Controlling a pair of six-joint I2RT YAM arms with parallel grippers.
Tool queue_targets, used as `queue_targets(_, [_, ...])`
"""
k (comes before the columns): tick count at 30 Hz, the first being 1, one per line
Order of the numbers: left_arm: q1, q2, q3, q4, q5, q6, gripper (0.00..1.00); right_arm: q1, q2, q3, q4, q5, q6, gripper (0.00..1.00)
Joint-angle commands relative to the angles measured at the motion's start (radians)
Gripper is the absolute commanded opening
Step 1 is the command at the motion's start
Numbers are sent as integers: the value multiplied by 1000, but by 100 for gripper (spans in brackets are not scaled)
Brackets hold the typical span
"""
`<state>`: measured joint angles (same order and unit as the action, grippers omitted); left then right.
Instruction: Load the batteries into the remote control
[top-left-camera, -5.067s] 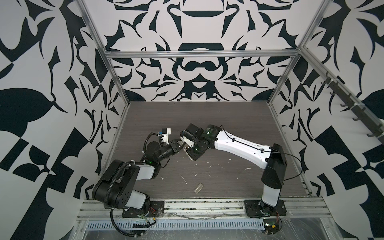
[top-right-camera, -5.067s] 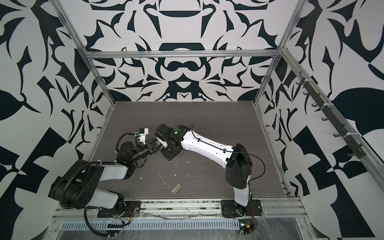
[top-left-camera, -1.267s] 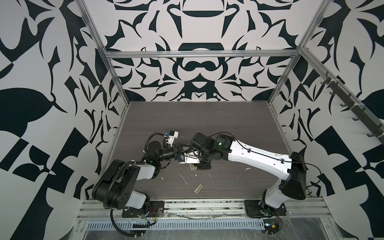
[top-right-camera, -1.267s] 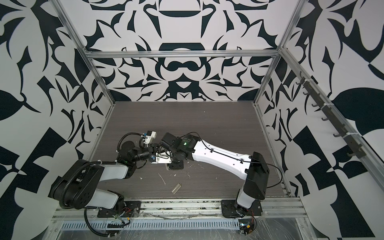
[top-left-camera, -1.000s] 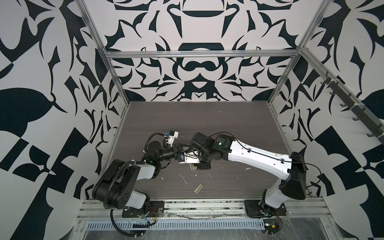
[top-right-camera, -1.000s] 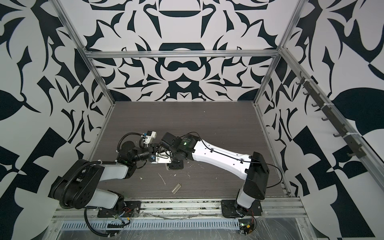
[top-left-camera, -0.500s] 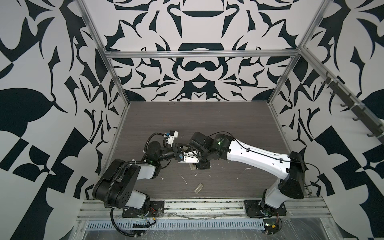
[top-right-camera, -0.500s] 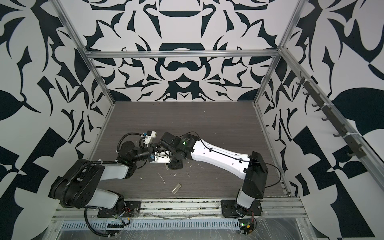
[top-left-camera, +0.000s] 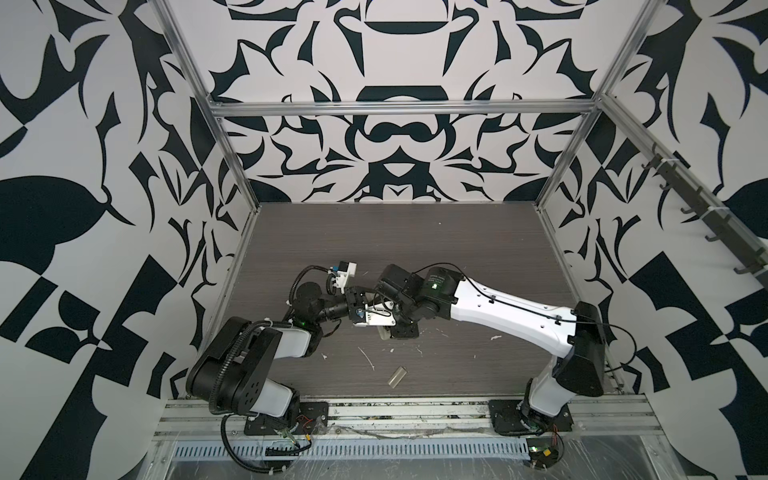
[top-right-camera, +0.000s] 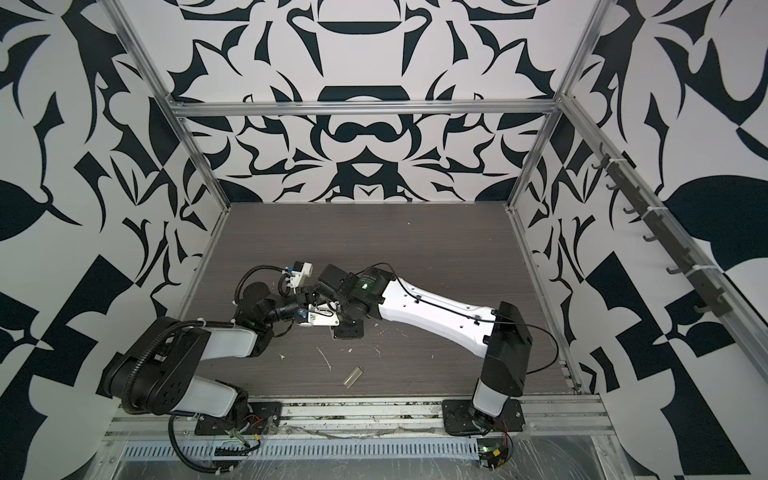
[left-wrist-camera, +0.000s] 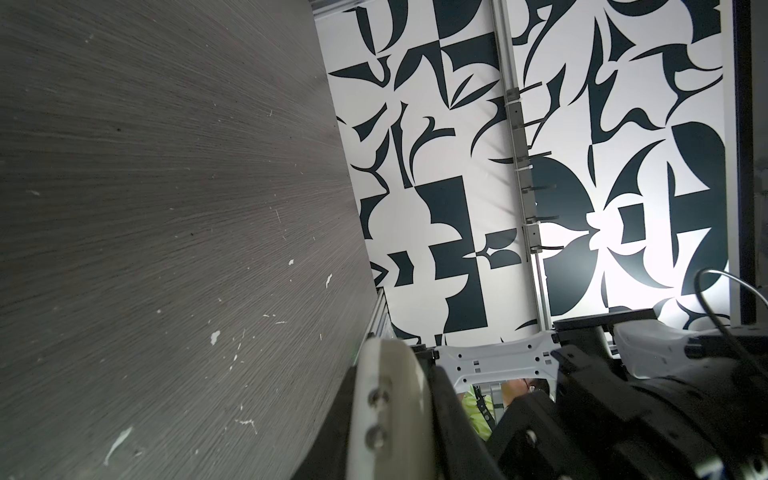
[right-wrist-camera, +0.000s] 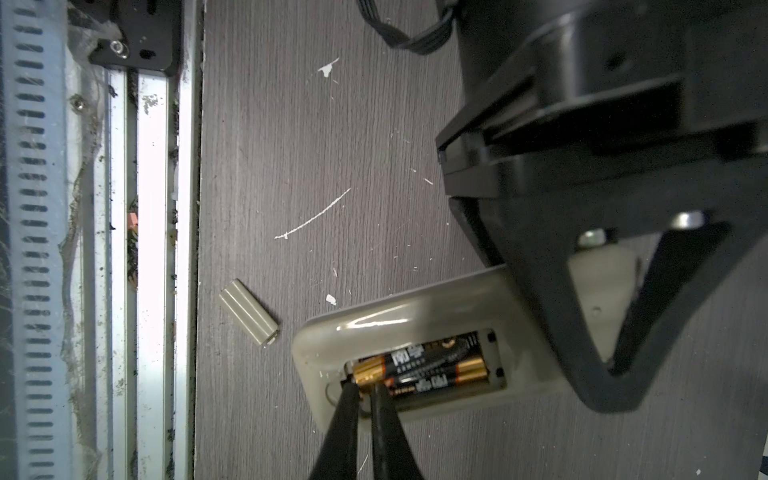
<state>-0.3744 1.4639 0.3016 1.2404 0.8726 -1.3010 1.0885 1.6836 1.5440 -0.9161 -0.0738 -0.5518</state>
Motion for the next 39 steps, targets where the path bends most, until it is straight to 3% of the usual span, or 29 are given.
queue_targets(1, [-8, -5, 8, 77, 22, -28, 0, 4, 16, 37, 31, 30, 23, 12])
queue_targets(27, [-15, 1, 3, 96, 21, -35, 0, -9, 48, 59, 46, 93, 47, 11])
queue_targets(39, [-14, 1, 2, 96, 19, -30, 0, -20, 68, 84, 31, 105, 71, 1])
